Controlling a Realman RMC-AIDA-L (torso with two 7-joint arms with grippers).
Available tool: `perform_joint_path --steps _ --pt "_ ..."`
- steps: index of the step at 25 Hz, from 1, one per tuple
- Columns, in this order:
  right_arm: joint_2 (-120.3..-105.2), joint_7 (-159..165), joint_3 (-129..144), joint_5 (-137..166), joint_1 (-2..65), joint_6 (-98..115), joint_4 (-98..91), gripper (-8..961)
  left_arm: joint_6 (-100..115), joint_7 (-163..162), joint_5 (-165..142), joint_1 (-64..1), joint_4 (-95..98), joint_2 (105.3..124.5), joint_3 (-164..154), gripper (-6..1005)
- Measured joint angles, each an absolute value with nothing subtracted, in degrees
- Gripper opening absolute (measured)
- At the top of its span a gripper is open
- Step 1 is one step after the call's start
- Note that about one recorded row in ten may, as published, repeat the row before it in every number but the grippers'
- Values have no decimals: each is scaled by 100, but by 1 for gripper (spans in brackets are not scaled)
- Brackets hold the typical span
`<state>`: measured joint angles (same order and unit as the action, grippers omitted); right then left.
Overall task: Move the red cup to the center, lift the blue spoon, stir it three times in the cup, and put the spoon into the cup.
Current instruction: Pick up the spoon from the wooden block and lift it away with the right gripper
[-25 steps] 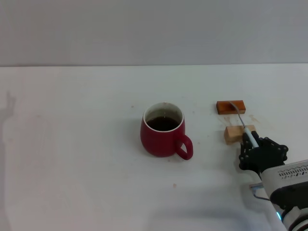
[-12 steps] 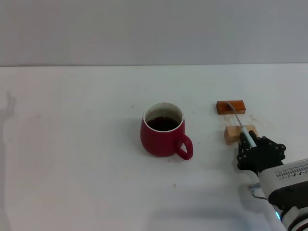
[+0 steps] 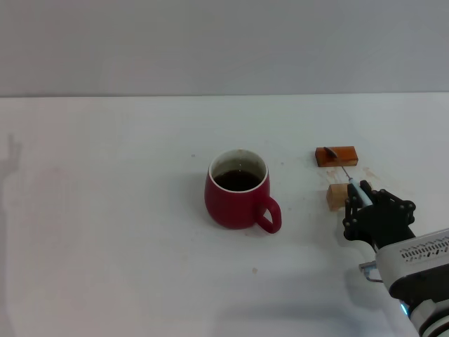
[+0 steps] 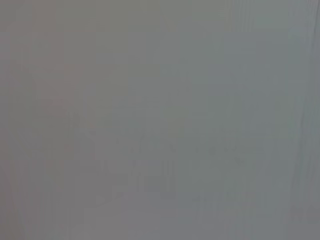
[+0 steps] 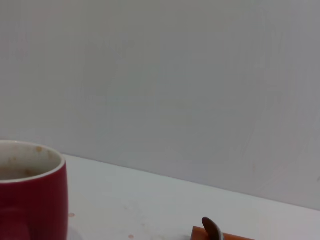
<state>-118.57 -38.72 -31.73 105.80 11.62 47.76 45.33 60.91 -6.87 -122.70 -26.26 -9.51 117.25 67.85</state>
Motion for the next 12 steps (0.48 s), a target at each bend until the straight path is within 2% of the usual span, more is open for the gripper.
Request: perform_joint_path --steps 12 --pt "-11866 -3922 -3143 10617 1142 5063 4559 138 6095 -701 -12270 -2610 -949 11724 6785 841"
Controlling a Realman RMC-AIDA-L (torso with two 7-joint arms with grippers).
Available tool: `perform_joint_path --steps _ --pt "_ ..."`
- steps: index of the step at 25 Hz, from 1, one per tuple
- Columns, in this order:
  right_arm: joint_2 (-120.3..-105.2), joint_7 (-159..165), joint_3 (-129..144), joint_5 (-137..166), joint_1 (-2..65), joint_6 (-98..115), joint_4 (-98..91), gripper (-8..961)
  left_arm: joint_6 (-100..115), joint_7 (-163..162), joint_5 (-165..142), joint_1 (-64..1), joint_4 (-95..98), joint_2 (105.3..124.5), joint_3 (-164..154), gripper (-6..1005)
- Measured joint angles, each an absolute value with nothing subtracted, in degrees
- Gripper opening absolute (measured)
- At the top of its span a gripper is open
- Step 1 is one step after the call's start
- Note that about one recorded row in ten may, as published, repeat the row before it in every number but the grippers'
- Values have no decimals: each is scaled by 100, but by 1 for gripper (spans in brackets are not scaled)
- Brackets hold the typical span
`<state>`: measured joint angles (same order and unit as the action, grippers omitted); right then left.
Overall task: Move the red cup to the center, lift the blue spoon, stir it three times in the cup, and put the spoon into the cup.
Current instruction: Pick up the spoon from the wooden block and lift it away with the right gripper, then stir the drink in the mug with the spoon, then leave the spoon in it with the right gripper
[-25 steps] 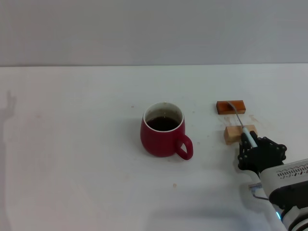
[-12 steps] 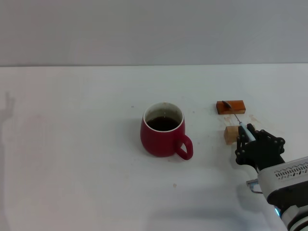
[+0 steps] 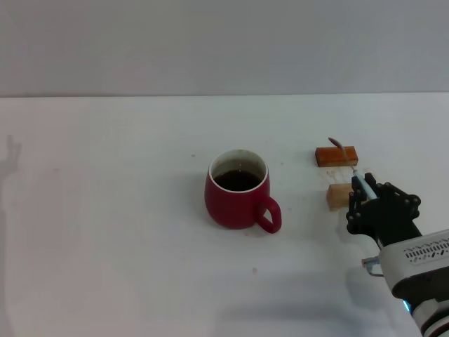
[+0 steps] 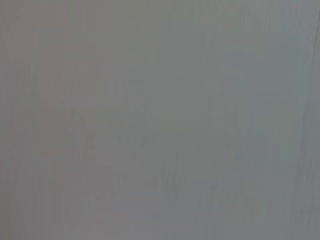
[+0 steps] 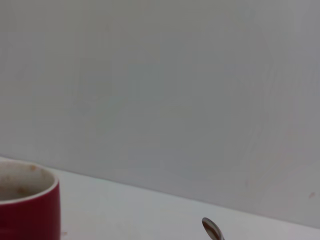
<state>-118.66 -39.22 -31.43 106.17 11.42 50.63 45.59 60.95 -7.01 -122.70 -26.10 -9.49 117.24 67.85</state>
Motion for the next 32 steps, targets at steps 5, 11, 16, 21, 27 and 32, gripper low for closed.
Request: perform_joint_path --steps 5,11,16,21,27,32 --pt "-11858 -4151 -3168 10618 1133 5163 4701 139 6099 -698 -12270 -2632 -934 11724 6785 841" --pt "-11778 -4192 -3223 10618 1127 5227 5068 139 6093 -694 -12270 -2650 -915 11725 6785 841" --pt "-11769 -4870 -3467 10591 956 5162 5553 139 6094 -699 -12268 -2644 -914 11724 6785 841" --pt "-11773 -5206 -3664 10605 793 5075 5991 139 6092 -691 -12261 -2645 -914 11724 6785 841" --pt "-11779 -5213 -3880 10617 747 5027 6214 139 6079 -673 -12266 -2653 -914 11724 6785 841" --pt "-11804 -5214 -3905 10713 712 5143 6243 139 6081 -666 -12270 -2655 -917 11724 6785 841"
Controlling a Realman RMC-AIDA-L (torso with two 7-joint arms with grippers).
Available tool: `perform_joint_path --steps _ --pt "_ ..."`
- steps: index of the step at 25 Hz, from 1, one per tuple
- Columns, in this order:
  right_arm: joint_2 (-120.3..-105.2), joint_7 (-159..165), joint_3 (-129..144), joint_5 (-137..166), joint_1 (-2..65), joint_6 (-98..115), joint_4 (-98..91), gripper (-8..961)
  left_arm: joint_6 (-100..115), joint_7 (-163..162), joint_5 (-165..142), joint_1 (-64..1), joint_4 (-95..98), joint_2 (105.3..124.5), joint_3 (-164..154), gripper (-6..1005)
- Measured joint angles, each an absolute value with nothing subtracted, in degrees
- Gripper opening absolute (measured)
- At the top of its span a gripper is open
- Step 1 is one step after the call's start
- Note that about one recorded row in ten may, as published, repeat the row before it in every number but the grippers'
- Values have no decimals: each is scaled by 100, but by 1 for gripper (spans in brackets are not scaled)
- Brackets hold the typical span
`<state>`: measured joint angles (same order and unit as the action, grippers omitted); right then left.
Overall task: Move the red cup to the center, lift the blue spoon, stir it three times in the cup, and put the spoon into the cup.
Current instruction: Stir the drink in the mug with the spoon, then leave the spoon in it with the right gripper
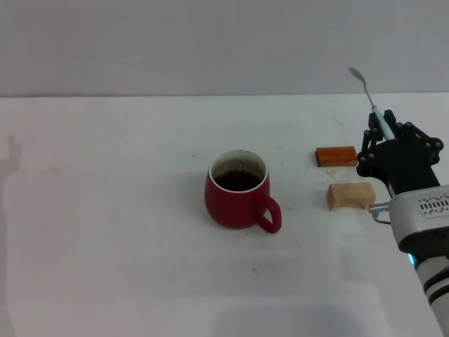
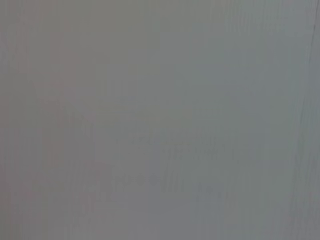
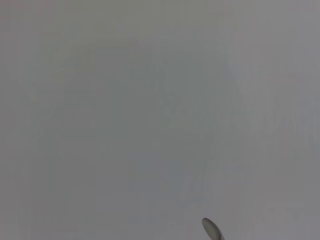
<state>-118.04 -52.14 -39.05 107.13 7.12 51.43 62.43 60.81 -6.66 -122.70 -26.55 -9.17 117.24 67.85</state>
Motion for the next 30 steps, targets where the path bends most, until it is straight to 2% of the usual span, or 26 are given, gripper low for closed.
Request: perform_joint_path --steps 13,21,23,25,26,30 --pt "-11809 -4099 -3865 11670 435 5964 5917 138 6071 -659 -12279 -2634 -912 11724 6785 841" --pt "-11673 -2559 -3885 12602 325 6426 5533 138 6065 -659 -12279 -2620 -897 11724 6770 841" --pt "-11597 -2071 -3906 12882 309 6551 5449 138 6062 -659 -12278 -2621 -897 11724 6768 841" --pt "-11419 -1430 -3910 13201 314 6646 5410 138 6056 -659 -12278 -2628 -896 11724 6767 841" --pt "-11419 -1430 -3910 13201 314 6646 5410 138 6056 -659 -12278 -2628 -896 11724 6767 841" --pt "-11160 -561 -3929 13733 393 6716 5332 138 6055 -659 -12278 -2635 -896 11724 6762 841"
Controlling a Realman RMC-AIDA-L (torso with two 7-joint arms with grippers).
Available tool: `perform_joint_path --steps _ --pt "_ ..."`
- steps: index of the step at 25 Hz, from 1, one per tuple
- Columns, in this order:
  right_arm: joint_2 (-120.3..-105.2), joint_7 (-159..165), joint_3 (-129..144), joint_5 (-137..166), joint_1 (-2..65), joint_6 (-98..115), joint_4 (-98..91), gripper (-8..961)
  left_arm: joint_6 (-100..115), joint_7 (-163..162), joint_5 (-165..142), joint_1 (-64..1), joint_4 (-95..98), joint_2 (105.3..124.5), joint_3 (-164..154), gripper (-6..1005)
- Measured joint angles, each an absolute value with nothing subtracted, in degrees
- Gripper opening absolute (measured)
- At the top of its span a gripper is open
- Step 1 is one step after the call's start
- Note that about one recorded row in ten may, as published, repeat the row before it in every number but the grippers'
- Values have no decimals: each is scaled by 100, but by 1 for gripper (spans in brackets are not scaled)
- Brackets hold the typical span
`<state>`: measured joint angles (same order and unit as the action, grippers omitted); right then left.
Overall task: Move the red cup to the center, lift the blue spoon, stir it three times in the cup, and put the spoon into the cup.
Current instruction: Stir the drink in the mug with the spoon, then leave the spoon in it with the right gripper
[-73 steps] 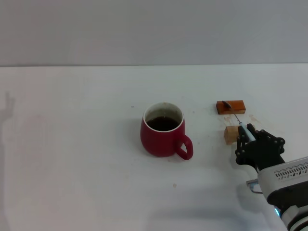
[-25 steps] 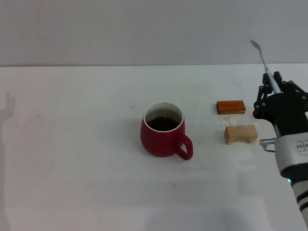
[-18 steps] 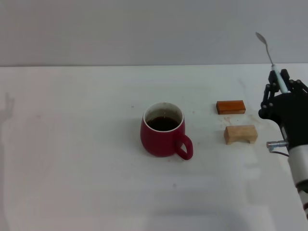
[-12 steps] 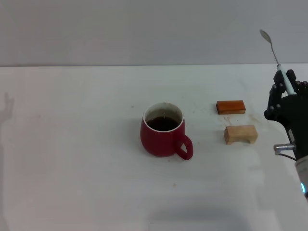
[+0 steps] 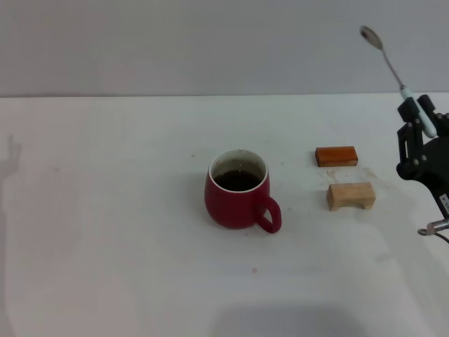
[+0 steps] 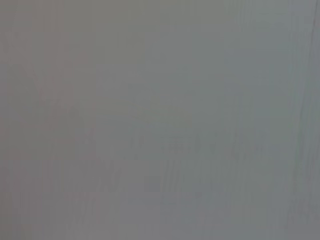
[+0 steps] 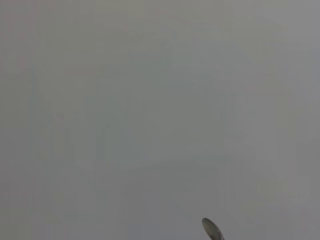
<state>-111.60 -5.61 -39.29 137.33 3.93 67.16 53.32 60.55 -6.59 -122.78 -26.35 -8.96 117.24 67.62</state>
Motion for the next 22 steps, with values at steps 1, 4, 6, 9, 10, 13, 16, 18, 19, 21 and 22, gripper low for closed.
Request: perform_joint_path --steps 1,4,6,9,10,13,16,18,19,21,22 --pt "-11069 -340 -3939 13887 420 6710 5330 138 6055 -659 -12278 -2639 -896 11724 6759 841" --pt "-10900 -1 -3963 14167 475 6628 5385 138 6055 -659 -12278 -2651 -896 11726 6758 841" --pt "-10772 77 -4056 14290 486 6284 5623 138 6055 -659 -12278 -2653 -896 11731 6760 841" --pt "-10697 71 -4235 14409 454 5775 5916 138 6055 -659 -12278 -2654 -897 11731 6763 841" --pt "-10689 61 -4304 14489 438 5605 6007 138 6055 -659 -12279 -2655 -903 11737 6769 841" --pt "-10690 58 -4498 14737 378 5269 6178 138 6055 -659 -12278 -2655 -905 11739 6770 841" --pt "-10731 90 -4890 15298 217 4633 6573 138 6055 -659 -12278 -2655 -913 11748 6776 841" --pt "-10737 96 -5007 15431 171 4384 6766 139 6055 -659 -12278 -2654 -918 11750 6777 841" --pt "-10738 96 -5055 15487 149 4243 6862 139 6055 -659 -12278 -2654 -918 11750 6777 841" --pt "-10739 98 -5141 15563 116 4002 7024 139 6055 -659 -12278 -2654 -920 11751 6777 841" --pt "-10739 98 -5141 15563 116 4002 7024 139 6056 -659 -12278 -2654 -922 11751 6777 841"
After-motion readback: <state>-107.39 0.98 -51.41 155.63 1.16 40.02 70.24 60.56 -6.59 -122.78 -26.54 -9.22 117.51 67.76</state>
